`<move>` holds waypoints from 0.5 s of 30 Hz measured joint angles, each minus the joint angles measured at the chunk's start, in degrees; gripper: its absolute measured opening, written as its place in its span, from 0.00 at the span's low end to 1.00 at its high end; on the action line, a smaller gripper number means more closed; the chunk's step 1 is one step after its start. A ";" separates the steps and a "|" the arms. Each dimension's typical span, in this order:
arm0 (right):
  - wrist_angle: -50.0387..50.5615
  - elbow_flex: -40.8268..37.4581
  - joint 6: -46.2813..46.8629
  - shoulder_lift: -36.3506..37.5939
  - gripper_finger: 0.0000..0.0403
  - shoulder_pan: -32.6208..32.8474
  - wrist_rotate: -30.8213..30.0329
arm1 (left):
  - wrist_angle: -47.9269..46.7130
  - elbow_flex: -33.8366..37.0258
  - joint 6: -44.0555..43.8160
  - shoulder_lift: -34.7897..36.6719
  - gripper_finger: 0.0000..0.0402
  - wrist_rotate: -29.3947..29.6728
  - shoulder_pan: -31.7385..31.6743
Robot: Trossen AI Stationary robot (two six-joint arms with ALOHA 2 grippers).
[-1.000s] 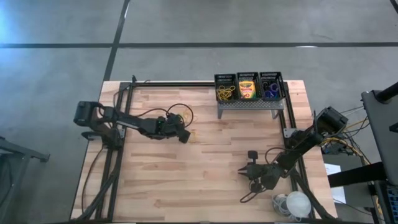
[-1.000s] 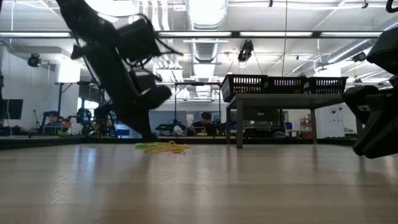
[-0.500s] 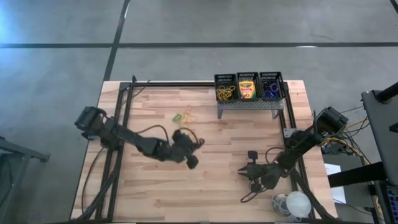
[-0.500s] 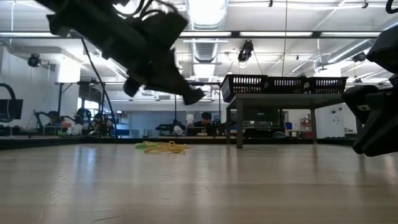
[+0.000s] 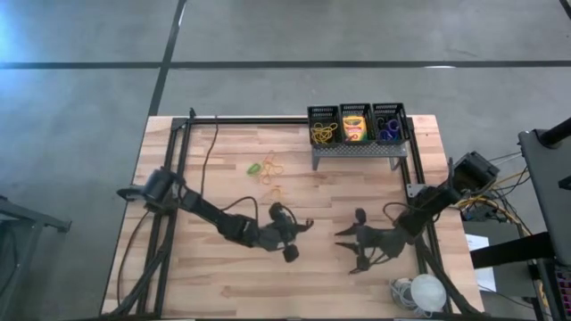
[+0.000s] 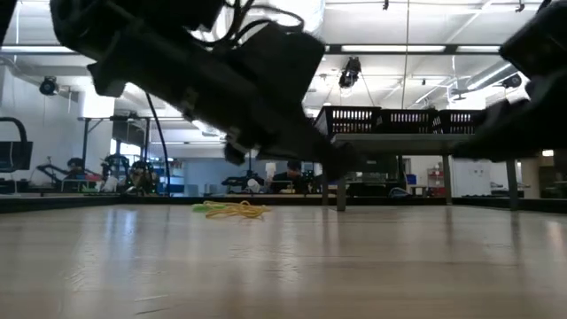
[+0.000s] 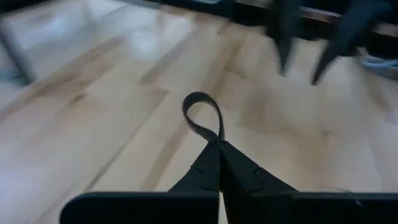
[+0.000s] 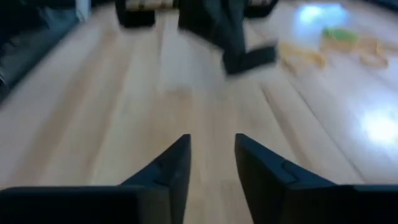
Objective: Pick & Place Office Desk Supplies
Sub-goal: Put the black rubber band into the left black basket on the shelf
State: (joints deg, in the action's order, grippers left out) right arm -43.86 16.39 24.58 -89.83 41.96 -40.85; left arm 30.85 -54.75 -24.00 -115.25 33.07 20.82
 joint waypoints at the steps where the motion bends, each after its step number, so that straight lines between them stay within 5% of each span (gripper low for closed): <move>1: -3.78 -0.78 -1.82 -0.16 0.31 -0.49 0.34 | 0.08 -0.88 0.99 -0.43 0.00 -1.17 0.11; 7: -18.28 -4.23 -10.53 -0.27 0.47 -6.49 9.30 | -0.57 -4.21 7.08 -1.17 0.00 -3.54 1.44; 15: -19.50 -2.27 -18.60 -0.27 0.54 -14.63 23.66 | -0.39 -5.00 9.08 -1.17 0.00 -3.53 2.40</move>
State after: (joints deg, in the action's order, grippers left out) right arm -63.36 14.12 5.98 -90.11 27.33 -17.20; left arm 30.46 -59.75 -14.92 -116.42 29.54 23.22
